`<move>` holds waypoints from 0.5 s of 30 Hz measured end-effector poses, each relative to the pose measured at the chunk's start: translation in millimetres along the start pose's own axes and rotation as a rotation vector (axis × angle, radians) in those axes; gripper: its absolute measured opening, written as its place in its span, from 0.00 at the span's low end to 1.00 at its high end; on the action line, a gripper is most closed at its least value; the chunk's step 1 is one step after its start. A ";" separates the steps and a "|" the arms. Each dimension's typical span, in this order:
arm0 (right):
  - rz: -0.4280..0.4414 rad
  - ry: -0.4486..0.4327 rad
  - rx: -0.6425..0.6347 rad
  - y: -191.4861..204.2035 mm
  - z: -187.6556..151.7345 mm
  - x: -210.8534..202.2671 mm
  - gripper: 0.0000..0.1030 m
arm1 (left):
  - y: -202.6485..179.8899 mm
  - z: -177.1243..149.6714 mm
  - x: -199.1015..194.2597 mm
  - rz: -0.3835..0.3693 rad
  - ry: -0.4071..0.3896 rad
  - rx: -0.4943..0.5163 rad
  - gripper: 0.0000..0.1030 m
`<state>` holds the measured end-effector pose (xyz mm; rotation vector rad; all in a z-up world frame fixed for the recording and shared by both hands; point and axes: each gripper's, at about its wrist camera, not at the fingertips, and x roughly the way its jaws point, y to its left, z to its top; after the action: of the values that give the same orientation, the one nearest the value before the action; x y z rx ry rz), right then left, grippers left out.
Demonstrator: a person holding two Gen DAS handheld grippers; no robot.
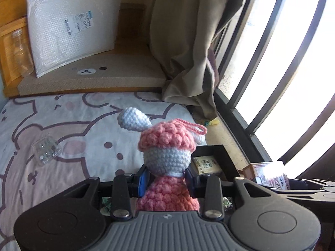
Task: Organize objects
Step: 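Lower the crochet doll and card pack into the black box with both tools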
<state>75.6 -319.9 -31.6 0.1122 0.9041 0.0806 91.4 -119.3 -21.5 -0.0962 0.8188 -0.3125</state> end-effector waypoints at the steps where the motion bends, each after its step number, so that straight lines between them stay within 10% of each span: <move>1: 0.001 0.003 -0.003 -0.4 -0.5 0.7 0.87 | -5.0 1.8 2.8 -0.005 -0.012 0.034 0.37; 15: 0.001 0.066 -0.030 -11.2 -3.5 27.9 0.87 | -34.6 10.5 77.7 -0.154 0.064 0.324 0.37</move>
<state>90.3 -327.4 -57.0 0.0823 0.9686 0.0988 140.6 -176.7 -61.9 0.1550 0.8157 -0.5919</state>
